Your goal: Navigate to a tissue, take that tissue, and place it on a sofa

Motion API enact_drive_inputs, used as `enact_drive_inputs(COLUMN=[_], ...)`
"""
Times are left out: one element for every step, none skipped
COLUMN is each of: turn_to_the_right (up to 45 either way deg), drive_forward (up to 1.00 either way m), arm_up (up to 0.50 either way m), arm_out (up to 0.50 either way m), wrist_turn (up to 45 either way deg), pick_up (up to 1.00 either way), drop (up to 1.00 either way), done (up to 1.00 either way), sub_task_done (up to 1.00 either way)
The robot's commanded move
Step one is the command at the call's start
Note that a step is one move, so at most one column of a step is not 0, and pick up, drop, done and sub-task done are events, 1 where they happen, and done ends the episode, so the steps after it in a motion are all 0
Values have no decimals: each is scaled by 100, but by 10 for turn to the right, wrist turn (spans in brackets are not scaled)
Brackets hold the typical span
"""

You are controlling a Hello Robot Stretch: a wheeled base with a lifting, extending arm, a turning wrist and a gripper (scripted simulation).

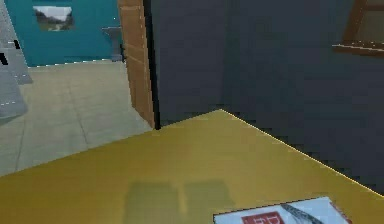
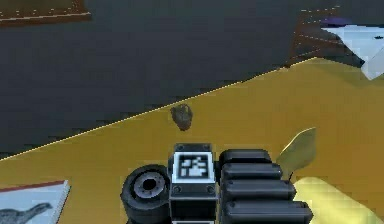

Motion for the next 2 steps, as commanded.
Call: enact_drive_inputs(turn_to_the_right=[0, -450], drive_forward=[5, 0], arm_up=[0, 0], arm_out=[0, 0], wrist_turn=[0, 0], pick_up=[0, 0], drop=[0, 0], done=[0, 0], sub_task_done=[0, 0])
